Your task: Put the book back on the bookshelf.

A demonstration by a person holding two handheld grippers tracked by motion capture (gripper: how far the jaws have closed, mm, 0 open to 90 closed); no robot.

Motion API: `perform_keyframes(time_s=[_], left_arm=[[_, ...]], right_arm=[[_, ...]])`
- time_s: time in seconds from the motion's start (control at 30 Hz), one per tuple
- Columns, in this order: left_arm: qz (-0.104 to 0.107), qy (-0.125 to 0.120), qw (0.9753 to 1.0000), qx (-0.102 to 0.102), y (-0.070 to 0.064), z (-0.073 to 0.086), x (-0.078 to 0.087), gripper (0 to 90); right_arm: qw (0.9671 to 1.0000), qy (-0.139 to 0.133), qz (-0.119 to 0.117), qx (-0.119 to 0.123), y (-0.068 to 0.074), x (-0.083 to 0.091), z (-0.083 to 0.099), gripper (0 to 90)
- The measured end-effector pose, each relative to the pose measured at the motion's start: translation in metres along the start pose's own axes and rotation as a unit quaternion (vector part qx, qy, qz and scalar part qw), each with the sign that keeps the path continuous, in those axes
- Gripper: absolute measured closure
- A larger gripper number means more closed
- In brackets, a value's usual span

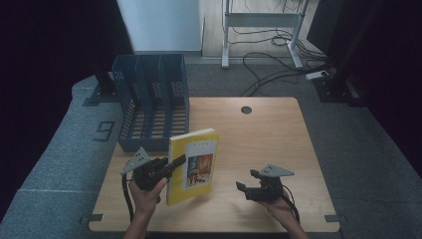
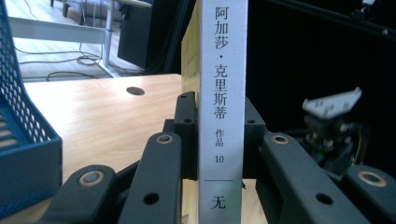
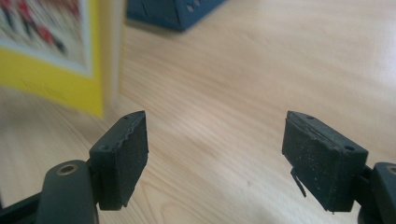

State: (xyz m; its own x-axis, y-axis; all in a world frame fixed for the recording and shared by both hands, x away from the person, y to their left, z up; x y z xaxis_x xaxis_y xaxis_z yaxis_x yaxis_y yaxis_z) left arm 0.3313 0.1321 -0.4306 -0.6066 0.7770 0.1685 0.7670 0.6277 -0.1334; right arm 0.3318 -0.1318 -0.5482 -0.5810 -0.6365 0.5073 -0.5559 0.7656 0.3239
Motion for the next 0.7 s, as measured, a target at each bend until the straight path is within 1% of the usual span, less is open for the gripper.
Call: perform_keyframes(time_s=[0.1, 0.13, 0.2, 0.23, 0.43, 0.5, 0.57, 0.7], left_arm=[[-0.006, -0.004, 1.0, -0.001, 0.004, -0.006, 0.002, 75.7], [-0.007, -0.005, 1.0, -0.001, 0.005, -0.008, 0.003, 75.7], [-0.012, -0.008, 0.9999, -0.001, 0.008, -0.012, 0.004, 75.7], [-0.014, -0.011, 0.9998, 0.001, 0.01, -0.013, 0.005, 75.7], [-0.015, -0.03, 0.9992, 0.023, 0.019, -0.023, 0.01, 75.6], [-0.016, -0.031, 0.9991, 0.022, 0.021, -0.026, 0.012, 75.6], [-0.022, -0.033, 0.999, 0.019, 0.023, -0.028, 0.013, 75.6], [-0.026, -0.034, 0.9989, 0.018, 0.026, -0.032, 0.017, 75.6]], right_arm=[[1.0, 0.006, 0.003, -0.004, -0.006, -0.004, 0.011, 21.9], [0.9999, 0.006, 0.004, -0.009, -0.007, -0.005, 0.014, 21.9], [0.9997, 0.019, 0.009, -0.007, -0.009, -0.007, 0.019, 21.3], [0.9997, 0.022, 0.013, -0.005, -0.01, -0.007, 0.02, 21.4], [0.9992, 0.024, 0.018, -0.027, -0.019, -0.008, 0.023, 21.4], [0.9989, 0.028, 0.022, -0.03, -0.02, -0.008, 0.025, 21.4], [0.9986, 0.033, 0.026, -0.031, -0.022, -0.008, 0.027, 21.4], [0.9973, 0.049, 0.044, -0.034, -0.03, -0.013, 0.032, 21.4]])
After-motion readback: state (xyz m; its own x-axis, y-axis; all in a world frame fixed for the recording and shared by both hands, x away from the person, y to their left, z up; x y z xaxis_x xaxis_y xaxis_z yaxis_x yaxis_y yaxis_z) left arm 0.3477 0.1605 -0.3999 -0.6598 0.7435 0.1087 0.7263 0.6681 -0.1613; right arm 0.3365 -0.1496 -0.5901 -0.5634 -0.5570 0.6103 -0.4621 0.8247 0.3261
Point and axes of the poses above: each handheld gripper's, and its own axes: x roughly backward along the jaws, z roughly out of its underside, y roughly to its left, the point moved 8 cm from there along -x, roughly forward along the jaws, and after that the axes turned 9 degrees about -x, right-handed, at the moved point
